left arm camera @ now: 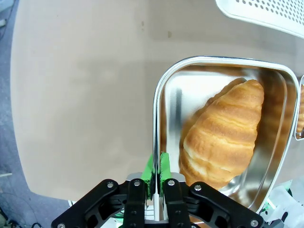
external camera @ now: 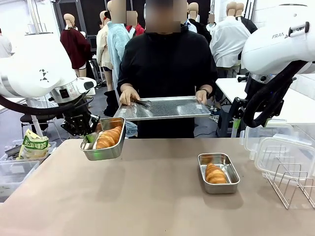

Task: Place the bread in airtight containers.
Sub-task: Once an object is inside an Airtight Container , place the container in the center of the table.

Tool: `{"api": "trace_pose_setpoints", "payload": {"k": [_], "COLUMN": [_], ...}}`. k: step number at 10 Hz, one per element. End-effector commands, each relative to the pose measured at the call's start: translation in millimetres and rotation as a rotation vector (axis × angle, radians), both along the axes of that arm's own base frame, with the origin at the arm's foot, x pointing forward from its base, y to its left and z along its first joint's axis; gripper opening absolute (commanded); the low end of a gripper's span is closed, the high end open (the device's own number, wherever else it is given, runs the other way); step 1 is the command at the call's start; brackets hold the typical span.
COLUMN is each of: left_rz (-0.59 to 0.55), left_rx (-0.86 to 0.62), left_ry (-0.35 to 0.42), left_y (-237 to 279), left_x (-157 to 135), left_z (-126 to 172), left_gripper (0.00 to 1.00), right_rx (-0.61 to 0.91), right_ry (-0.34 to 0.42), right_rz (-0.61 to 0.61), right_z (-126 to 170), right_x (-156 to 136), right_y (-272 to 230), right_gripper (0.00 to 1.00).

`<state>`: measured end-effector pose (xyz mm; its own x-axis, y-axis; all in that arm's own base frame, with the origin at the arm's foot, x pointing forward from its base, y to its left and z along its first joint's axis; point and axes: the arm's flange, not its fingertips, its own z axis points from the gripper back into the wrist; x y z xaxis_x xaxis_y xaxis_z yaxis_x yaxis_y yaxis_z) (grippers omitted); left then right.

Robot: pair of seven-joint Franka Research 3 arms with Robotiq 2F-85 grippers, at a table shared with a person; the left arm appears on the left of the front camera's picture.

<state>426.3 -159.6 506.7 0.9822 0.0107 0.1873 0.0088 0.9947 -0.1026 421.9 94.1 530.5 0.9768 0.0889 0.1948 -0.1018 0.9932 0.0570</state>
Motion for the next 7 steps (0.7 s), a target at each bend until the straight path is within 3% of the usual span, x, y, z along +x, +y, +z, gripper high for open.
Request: {"api": "trace_pose_setpoints", "payload": {"k": [1,2,3,4,7], "left_rz": [-0.019,-0.027,0.008,0.042,0.068], "left_rx": [0.054,0.037,0.047,0.100,0.133], "left_ry": [0.001,0.037,-0.026,-0.014,0.087], "left_y": [-10.8,-12.2,-14.8,-20.7,-25.8], "left_x": [-8.5,-4.1,0.9,5.5,22.0], "left_z": [0.4,-13.3,-27.8,-45.7,-99.3], "left_gripper": [0.00,0.00,0.00,0.00,0.00], "right_rx": [-0.004,-0.004,-0.004,-0.004,-0.004], "right_ry": [-0.002,-0.002,-0.002,-0.002,-0.002], "right_rz": [0.001,0.001,0.001,0.001,0.001], "right_z": [0.0,0.0,0.0,0.0,0.0], "right_x": [-0.7,-0.7,-0.7,-0.7,-0.7], "right_y": [1.2,1.2,1.2,1.2,1.2], "right_gripper": [1.00,1.00,1.00,1.00,1.00]}}
